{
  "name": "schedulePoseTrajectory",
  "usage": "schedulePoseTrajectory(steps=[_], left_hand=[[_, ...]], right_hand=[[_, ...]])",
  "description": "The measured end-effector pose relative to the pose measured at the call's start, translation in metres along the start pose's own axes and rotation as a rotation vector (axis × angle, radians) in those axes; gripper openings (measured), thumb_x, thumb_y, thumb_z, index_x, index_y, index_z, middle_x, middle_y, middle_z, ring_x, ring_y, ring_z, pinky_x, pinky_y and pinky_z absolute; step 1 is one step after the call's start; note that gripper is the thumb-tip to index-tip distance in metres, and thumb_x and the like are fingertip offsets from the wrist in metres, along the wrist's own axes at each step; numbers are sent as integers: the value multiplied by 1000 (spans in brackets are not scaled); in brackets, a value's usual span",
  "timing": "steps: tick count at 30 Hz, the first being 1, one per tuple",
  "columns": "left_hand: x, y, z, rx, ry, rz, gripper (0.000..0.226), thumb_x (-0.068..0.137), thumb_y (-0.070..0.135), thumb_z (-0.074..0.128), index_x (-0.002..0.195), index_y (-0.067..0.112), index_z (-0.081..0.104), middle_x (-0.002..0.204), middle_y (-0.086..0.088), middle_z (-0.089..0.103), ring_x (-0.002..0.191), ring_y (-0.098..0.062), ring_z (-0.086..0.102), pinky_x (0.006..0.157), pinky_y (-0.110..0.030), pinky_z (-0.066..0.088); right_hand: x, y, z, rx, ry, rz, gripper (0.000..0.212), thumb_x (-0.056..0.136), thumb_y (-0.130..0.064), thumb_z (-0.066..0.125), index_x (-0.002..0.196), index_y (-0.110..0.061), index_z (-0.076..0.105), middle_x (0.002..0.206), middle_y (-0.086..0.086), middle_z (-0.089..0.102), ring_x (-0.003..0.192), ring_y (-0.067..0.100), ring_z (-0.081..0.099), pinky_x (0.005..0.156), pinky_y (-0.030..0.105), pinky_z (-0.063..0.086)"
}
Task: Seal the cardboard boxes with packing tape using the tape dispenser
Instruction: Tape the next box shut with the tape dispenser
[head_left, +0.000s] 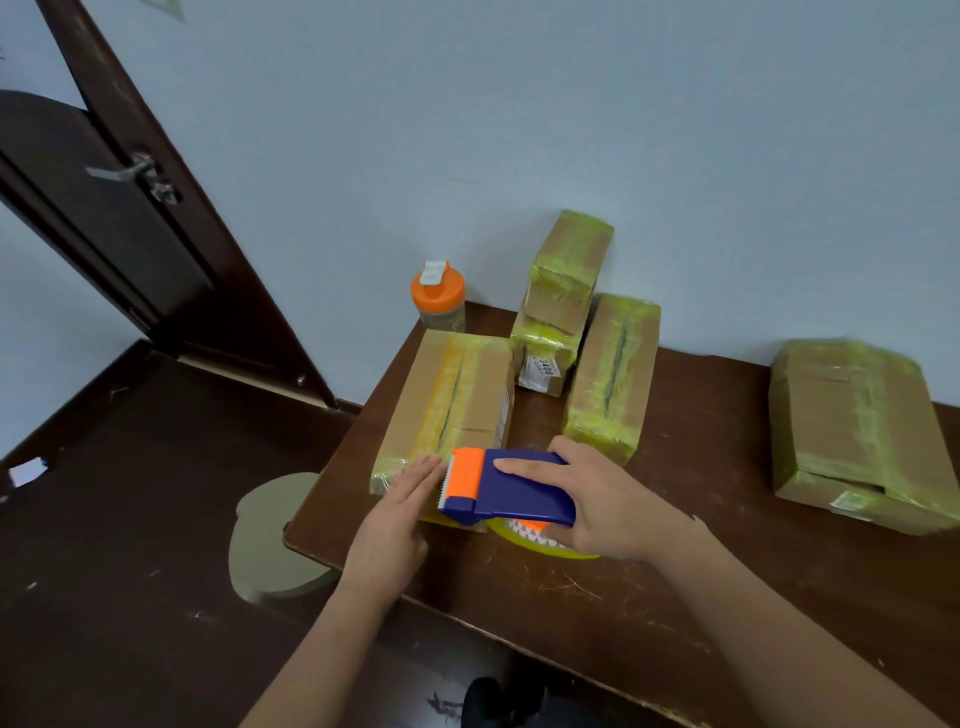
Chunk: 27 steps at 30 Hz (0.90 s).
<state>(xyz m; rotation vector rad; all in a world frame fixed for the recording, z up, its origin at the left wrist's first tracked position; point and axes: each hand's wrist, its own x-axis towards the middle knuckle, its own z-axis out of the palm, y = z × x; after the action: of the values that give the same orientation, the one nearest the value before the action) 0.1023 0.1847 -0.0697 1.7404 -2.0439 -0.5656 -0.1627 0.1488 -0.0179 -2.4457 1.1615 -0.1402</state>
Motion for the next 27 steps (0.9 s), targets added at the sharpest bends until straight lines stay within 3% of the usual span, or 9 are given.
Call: schedulePoseTrajectory(steps=[4,10,19,24,27], left_hand=[[-1,3,-1,34,-14,2,93,76,-16,56,148,34,28,156,14,24,145,-12,23,112,-29,33],[-1,9,-5,73,-31,-11,90,80,-14,58,148,34,25,157,11,23,145,-12,22,110,-29,34],[-1,8,-6,126,-30,-19,90,75,-16,60,148,30,33,156,9,27,144,-15,26,109,-30,37],[-2,9,2,131,12,-13,87,67,-19,65,143,20,45,151,2,38,139,-23,38,106,-32,38],[-2,19,2,175,20,-22,88,72,-13,67,147,23,38,154,2,33,142,-22,33,110,-34,36]], right_hand=[[-5,6,6,6,-8,14,95,78,-57,74,149,-53,11,119,-8,32,101,8,36,83,18,28],[-12,6,6,44,0,-6,96,78,-53,76,146,-55,8,111,-13,24,95,3,29,79,6,26],[-21,13,5,31,-34,23,100,76,-55,76,148,-54,7,114,-12,27,98,6,32,78,9,27],[-41,30,1,31,-15,73,88,83,-51,71,147,-55,11,121,-8,34,101,6,36,83,17,34],[-41,31,1,28,-16,76,90,82,-48,73,149,-51,12,118,-12,30,100,3,32,82,16,32]])
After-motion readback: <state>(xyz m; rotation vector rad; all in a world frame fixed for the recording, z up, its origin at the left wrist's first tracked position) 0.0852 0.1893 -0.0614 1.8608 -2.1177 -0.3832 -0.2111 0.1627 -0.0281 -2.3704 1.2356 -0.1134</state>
